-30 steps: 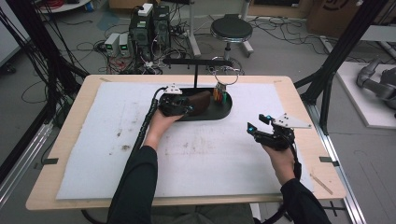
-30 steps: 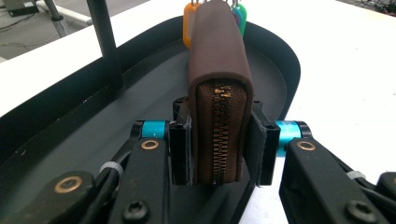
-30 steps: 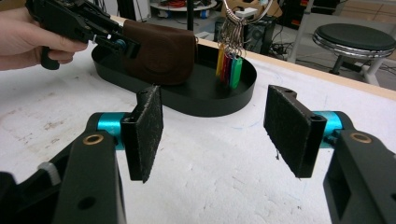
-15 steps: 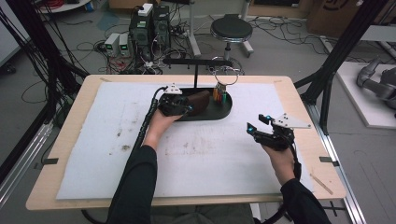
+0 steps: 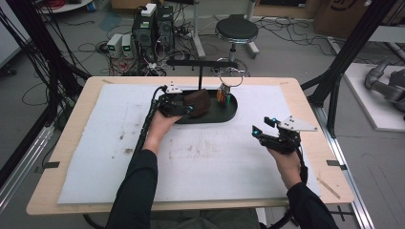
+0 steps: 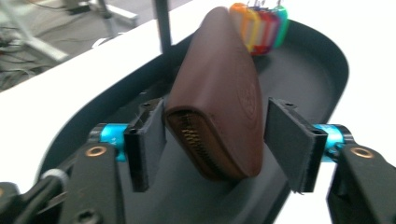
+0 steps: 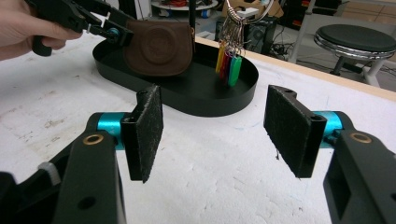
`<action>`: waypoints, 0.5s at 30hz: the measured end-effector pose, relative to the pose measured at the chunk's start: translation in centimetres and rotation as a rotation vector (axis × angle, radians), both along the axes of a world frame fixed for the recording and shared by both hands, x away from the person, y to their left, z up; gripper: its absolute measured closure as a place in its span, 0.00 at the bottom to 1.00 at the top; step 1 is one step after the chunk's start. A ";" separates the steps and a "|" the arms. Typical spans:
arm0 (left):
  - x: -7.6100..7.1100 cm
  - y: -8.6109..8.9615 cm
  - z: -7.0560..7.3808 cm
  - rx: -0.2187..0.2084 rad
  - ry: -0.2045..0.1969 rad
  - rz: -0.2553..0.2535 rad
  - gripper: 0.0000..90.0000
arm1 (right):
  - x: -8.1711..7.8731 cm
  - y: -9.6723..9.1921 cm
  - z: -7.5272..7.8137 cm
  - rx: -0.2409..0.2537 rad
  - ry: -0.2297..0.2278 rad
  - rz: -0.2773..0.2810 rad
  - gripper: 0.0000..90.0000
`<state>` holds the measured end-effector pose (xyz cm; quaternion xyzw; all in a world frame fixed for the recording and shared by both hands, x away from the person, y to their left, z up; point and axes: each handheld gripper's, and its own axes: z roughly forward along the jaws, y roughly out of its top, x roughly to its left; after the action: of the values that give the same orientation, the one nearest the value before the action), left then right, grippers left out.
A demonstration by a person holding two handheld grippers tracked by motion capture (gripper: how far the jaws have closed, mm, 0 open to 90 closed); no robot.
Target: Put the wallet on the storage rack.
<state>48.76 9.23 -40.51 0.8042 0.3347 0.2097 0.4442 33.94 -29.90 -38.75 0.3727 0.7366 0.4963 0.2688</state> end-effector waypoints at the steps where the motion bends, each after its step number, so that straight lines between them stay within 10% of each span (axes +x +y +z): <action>1: -0.1 0.2 0.2 0.008 -0.002 0.009 0.38 | 0.0 0.0 0.0 -0.002 0.000 0.002 0.43; 15: -4.0 3.3 2.9 -0.082 -0.084 0.005 0.35 | -0.1 -0.3 0.0 0.005 0.000 -0.009 0.43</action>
<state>44.78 12.49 -37.59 0.7749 0.3260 0.2307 0.4900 33.87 -30.22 -38.70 0.3766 0.7336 0.4970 0.2701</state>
